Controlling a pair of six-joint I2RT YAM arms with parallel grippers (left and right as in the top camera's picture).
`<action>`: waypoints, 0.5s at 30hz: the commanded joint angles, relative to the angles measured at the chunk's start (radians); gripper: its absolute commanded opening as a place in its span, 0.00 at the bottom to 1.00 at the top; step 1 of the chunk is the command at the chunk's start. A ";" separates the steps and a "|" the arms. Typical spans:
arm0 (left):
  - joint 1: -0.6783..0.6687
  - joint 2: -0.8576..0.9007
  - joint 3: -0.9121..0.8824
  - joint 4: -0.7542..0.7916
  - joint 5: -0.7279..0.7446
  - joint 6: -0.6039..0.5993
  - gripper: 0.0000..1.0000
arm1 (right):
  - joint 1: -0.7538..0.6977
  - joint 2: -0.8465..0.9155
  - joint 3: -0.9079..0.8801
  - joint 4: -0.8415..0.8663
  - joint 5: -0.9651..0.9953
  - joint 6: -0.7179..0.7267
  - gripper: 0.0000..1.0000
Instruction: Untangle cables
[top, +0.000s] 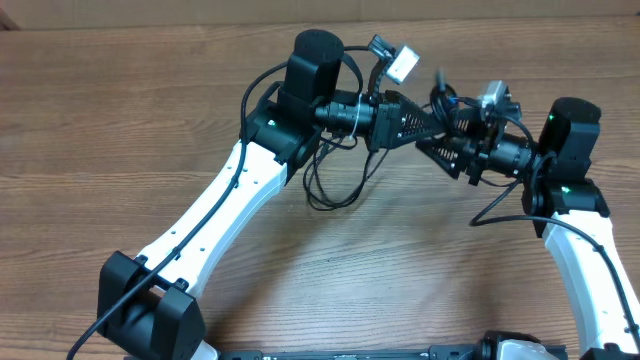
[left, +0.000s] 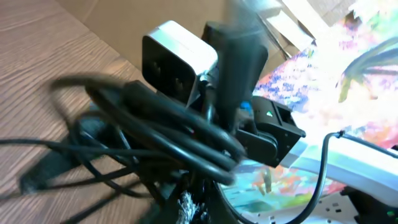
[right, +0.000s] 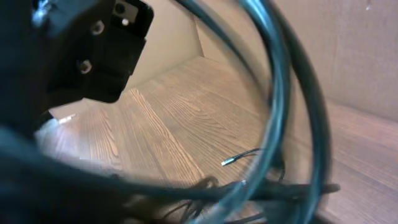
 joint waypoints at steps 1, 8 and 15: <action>-0.003 -0.003 0.012 0.002 0.002 -0.052 0.04 | 0.004 -0.003 0.007 -0.008 -0.028 0.019 0.10; 0.045 -0.003 0.011 0.002 -0.003 -0.047 0.08 | 0.004 -0.003 0.007 -0.154 -0.188 0.023 0.04; 0.141 -0.003 0.011 -0.022 0.020 0.123 0.72 | 0.004 -0.003 0.007 -0.409 -0.195 0.027 0.04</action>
